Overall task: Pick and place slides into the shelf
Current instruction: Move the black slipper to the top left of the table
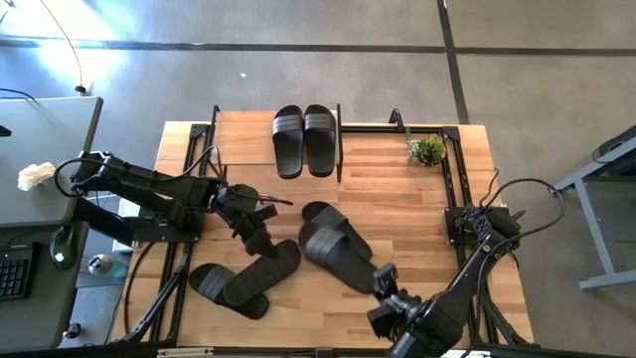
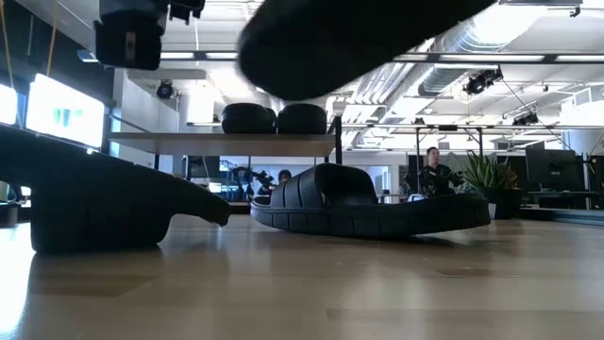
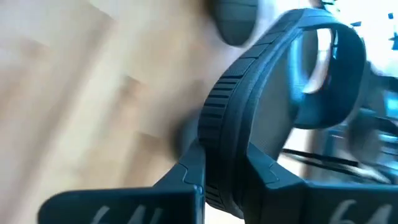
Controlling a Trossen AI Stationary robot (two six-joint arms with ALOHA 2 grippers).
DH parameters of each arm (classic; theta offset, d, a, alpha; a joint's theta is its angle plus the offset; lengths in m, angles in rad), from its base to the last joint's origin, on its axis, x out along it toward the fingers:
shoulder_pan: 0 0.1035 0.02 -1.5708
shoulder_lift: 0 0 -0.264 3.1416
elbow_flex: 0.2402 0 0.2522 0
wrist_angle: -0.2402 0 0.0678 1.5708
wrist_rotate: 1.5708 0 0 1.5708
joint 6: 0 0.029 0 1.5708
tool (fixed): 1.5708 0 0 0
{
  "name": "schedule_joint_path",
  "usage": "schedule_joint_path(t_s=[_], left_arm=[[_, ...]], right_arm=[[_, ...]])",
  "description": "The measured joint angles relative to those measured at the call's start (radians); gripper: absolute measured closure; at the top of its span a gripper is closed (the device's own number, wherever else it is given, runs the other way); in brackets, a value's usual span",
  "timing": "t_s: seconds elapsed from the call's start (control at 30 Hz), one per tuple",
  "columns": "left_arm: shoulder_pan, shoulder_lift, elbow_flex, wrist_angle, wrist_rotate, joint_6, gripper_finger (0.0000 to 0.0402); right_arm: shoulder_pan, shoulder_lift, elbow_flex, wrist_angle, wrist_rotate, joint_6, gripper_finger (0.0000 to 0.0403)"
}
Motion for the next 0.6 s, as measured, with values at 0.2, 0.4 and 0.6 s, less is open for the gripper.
schedule_joint_path(t_s=[0.2,0.4,0.6], left_arm=[[-0.098,0.010,-0.001,-0.132,-0.100,0.010,0.0214],[-0.202,0.065,-0.002,-0.182,-0.172,-0.001,0.0213],[-0.287,0.161,-0.002,-0.187,-0.174,-0.007,0.0213]], right_arm=[[-0.005,0.012,0.000,0.085,-0.029,0.031,0.0378],[-0.031,0.015,-0.055,0.158,-0.076,0.088,0.0384],[-0.026,0.018,-0.206,0.397,-0.121,0.045,0.0384]])
